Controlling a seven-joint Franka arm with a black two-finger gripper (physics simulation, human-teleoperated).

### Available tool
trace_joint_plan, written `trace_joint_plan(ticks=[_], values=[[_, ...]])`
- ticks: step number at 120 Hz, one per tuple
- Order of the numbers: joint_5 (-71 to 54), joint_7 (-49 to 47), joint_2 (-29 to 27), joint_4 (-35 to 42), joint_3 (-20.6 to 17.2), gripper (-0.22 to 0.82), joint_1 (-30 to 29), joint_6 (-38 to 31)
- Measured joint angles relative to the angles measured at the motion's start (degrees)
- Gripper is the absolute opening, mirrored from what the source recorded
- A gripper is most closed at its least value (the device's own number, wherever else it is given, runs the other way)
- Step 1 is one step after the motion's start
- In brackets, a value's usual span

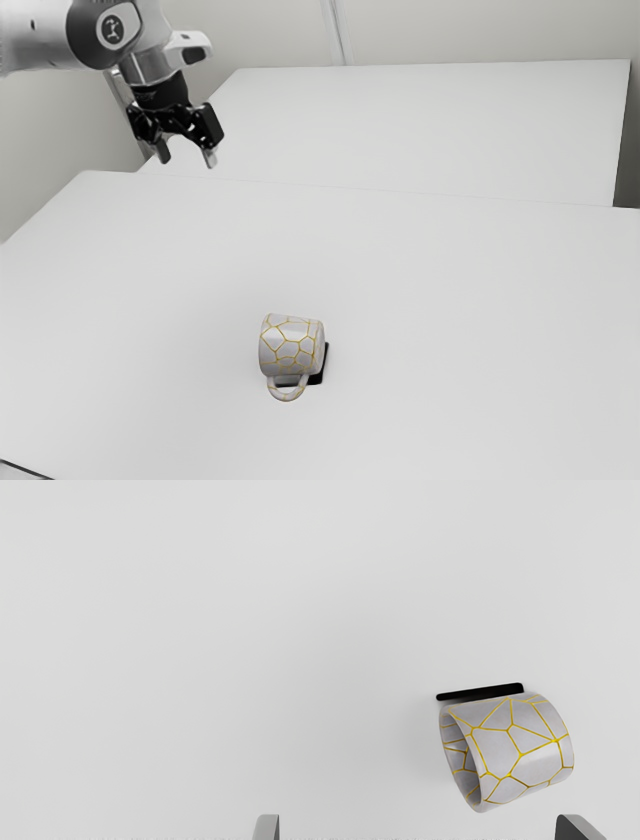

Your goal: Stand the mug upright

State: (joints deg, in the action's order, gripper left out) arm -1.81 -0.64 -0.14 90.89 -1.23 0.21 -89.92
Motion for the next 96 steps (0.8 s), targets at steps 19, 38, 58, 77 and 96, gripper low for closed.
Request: trace_joint_plan(ticks=[19,38,58,77,96], values=[[0.1,-0.09,0.15,0.21,0.06,0.6,0.45,0.61],[0.88,-0.15,-1.5,2.94,0.09,0.6,0.76,0.99],[6.41,0.13,-3.6,10.83,0.09,0.6,-2.36,-1.26],[13.11,3.03,-7.24,22.02,0.07,0.6,-6.81,-8.07],[20.14,7.68,-9.78,31.64,0.04,0.6,-6.97,-15.9]])
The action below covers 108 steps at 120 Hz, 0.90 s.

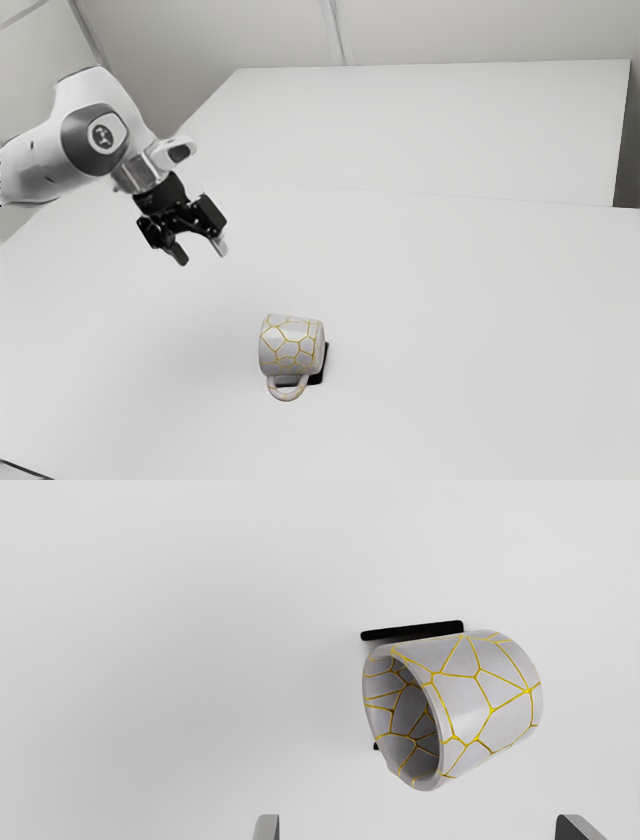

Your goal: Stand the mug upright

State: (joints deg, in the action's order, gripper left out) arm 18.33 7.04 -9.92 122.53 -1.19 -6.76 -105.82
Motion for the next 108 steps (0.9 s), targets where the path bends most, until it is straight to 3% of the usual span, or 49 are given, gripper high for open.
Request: trace_joint_plan(ticks=[67,108], values=[[23.72,17.49,0.06,18.36,-0.12,0.6,0.61,-15.44],[38.08,32.23,4.06,20.86,-0.12,0.6,0.82,-17.22]])
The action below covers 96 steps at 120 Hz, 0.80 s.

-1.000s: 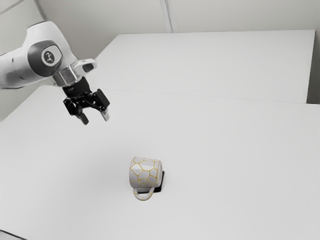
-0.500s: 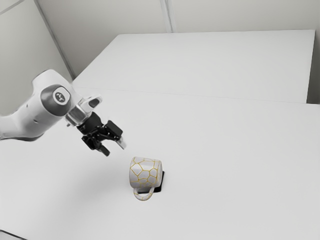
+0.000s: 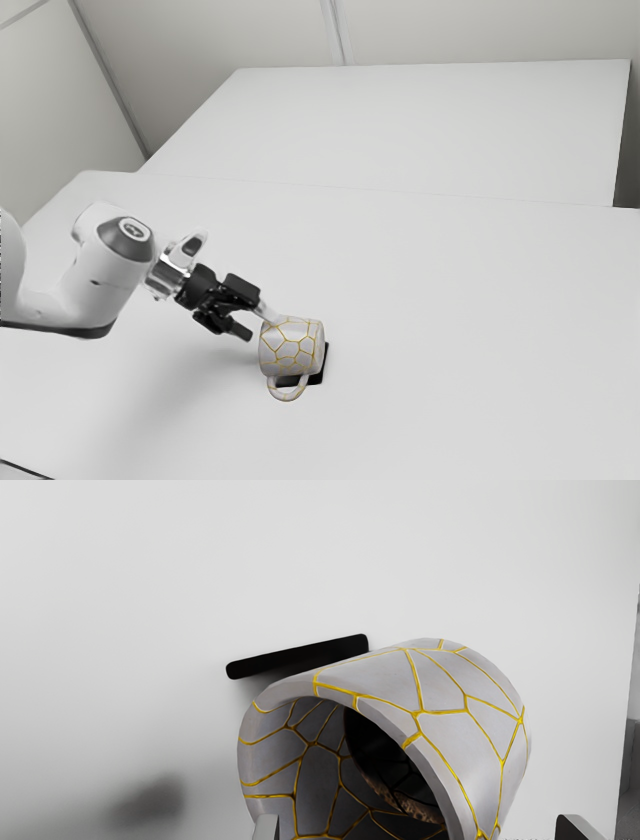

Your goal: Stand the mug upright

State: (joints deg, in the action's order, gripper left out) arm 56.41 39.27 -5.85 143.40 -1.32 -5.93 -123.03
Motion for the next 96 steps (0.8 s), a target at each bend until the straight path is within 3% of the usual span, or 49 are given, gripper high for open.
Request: trace_joint_plan(ticks=[46,96], values=[[8.67,11.91,1.67,0.53,-1.13,0.6,0.37,3.67],[13.12,20.08,2.26,0.75,-1.26,0.2,0.92,6.14]])
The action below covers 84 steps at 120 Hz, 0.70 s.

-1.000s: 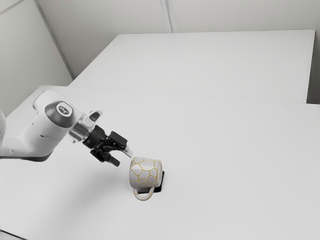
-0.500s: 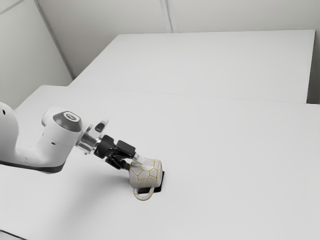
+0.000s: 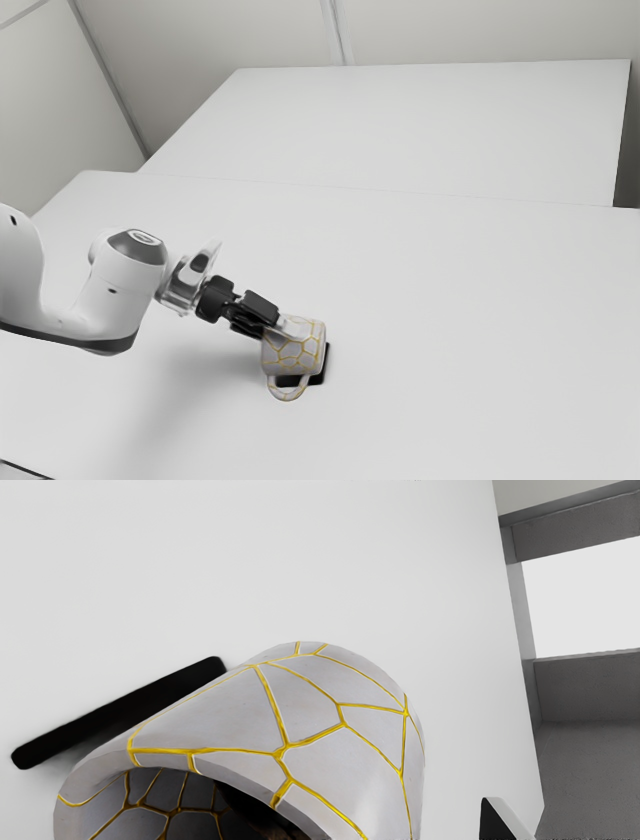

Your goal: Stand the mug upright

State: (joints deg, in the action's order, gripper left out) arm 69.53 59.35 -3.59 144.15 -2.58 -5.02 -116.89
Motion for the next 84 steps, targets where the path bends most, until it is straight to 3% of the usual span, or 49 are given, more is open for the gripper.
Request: trace_joint_plan(ticks=[31,62,84], values=[[-0.3,2.89,-0.33,-0.73,-0.8,-0.08,-0.2,0.26],[-2.73,4.19,-1.87,-3.61,-4.0,-0.15,-0.62,-0.32],[-19.04,1.99,-4.34,-7.05,-9.41,-0.17,-0.93,-2.8]])
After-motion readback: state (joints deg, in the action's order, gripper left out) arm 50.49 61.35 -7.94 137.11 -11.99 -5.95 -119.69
